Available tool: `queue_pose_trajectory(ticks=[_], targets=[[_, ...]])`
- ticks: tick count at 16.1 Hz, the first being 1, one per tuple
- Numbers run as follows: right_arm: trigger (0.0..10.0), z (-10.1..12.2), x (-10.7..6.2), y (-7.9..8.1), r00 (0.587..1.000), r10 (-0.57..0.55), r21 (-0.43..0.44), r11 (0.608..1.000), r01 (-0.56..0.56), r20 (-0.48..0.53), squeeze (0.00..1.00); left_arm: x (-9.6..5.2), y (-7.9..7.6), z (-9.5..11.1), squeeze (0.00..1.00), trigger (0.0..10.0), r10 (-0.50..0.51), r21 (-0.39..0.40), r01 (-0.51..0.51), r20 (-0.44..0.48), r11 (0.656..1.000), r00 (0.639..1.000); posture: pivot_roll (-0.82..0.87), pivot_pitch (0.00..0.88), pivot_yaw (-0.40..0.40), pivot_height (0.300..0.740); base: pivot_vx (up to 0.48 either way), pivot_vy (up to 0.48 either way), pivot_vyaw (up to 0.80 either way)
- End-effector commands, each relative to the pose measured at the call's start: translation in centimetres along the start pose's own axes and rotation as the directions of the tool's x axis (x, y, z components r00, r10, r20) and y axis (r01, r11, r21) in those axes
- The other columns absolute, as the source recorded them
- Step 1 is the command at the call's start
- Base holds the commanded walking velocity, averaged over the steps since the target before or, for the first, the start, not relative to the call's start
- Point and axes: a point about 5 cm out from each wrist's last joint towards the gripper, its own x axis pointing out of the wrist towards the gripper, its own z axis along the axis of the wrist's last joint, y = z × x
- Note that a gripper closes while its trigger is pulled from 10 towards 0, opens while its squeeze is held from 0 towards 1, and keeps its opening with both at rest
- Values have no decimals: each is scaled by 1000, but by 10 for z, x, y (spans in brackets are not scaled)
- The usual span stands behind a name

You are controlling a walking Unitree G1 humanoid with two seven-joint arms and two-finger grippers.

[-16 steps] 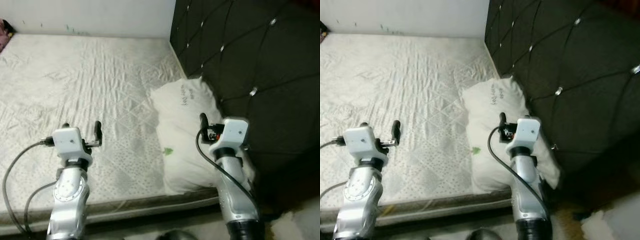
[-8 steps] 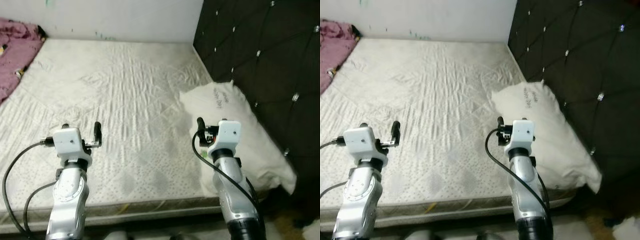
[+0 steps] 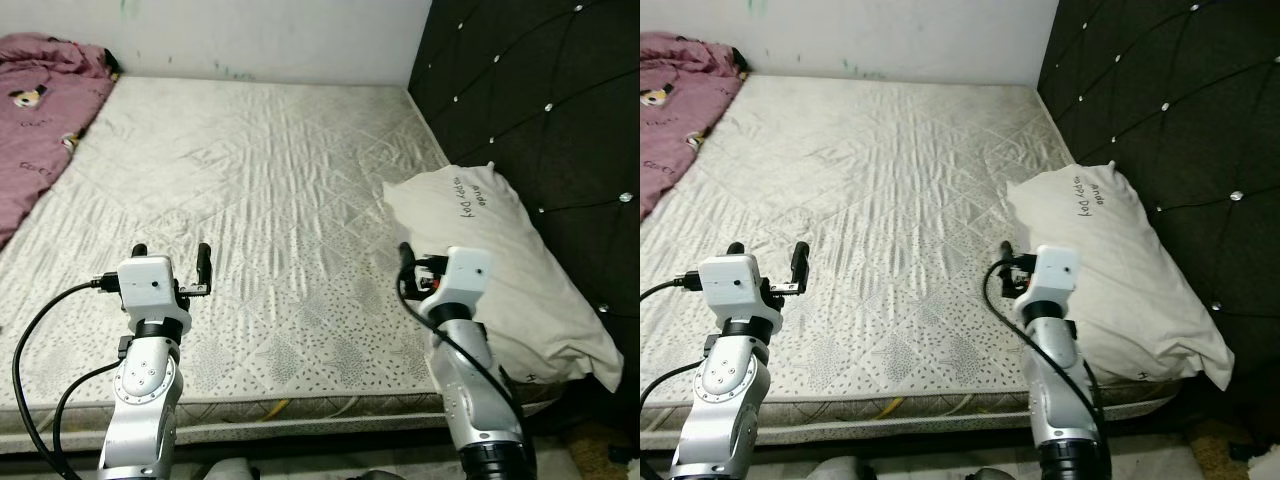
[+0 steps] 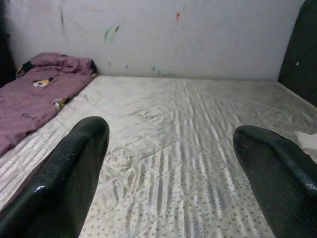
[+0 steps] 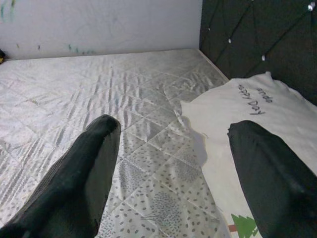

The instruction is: Clean up the room

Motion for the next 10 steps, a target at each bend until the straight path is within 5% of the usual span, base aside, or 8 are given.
queue_pose_trajectory(ticks=[1, 3, 10], targets=[[10000, 1, 1, -3, 1000, -5, 9, 1000, 5, -6, 0, 1, 0, 0, 0, 10000, 1, -2, -1, -7, 1000, 1000, 105, 0, -55, 740, 0, 0, 0], [10000, 1, 1, -1, 1000, -1, 0, 1000, 1, -16, 0, 2, -2, 0, 0, 10000, -8, -21, 8, -15, 1000, 1000, 101, 0, -54, 740, 0, 0, 0], [10000, 5, 0, 8, 997, 76, -10, 997, -76, 4, 0, 2, -4, -1, 0, 10000, -13, -27, 13, -23, 1000, 1000, 100, 0, -55, 740, 0, 469, 0]])
